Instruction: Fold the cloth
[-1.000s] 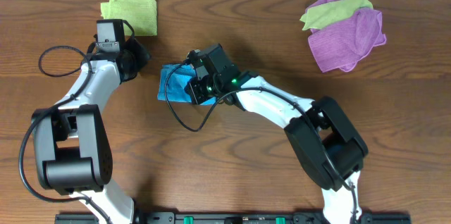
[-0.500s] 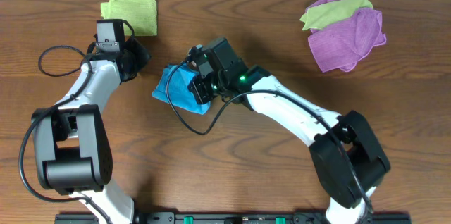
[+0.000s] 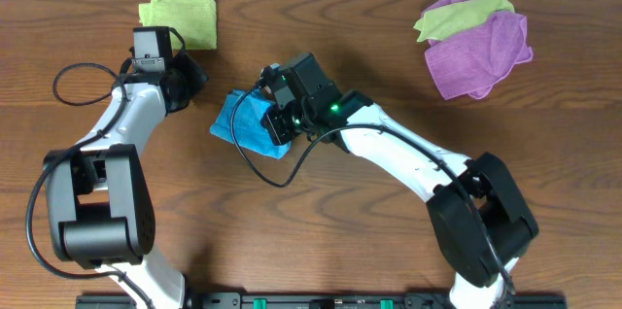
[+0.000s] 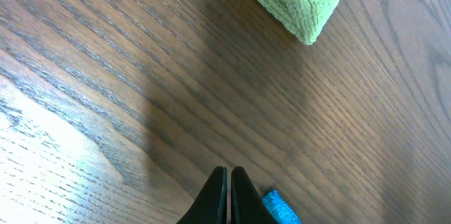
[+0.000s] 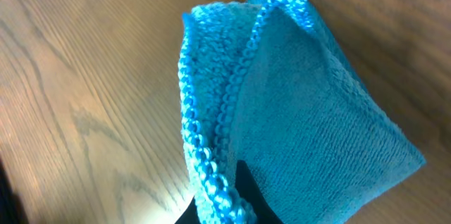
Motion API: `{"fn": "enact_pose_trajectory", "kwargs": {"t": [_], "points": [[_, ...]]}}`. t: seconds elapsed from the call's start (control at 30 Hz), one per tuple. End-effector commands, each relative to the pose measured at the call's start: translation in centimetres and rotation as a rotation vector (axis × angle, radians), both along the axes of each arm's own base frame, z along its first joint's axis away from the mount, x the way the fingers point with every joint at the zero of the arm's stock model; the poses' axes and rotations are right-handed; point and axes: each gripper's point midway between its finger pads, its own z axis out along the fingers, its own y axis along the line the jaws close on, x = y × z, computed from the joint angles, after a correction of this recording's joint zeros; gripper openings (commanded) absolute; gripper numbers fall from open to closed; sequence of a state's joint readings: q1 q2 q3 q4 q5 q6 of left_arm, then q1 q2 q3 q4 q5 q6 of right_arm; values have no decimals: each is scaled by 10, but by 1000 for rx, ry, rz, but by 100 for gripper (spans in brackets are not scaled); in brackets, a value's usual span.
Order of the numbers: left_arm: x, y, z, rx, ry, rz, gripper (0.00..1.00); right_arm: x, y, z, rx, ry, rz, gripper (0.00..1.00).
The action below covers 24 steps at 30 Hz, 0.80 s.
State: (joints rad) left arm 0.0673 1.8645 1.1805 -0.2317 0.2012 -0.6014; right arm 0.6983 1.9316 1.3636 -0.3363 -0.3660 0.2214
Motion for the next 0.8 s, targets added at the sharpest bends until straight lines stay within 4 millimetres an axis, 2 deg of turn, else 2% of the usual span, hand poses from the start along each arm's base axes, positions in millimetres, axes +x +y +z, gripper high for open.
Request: {"fn": "enact_pose_trajectory", "kwargs": {"t": [0.0, 0.23, 0.6, 0.77], "points": [[9, 4, 23, 24, -55, 2, 6, 2, 8, 6, 14, -33, 22, 1], [9, 4, 23, 24, -55, 2, 6, 3, 9, -11, -1, -13, 23, 1], [10, 4, 23, 24, -57, 2, 5, 8, 14, -9, 18, -37, 23, 1], [11, 4, 24, 24, -61, 3, 6, 5, 18, -21, 10, -22, 30, 1]]}}
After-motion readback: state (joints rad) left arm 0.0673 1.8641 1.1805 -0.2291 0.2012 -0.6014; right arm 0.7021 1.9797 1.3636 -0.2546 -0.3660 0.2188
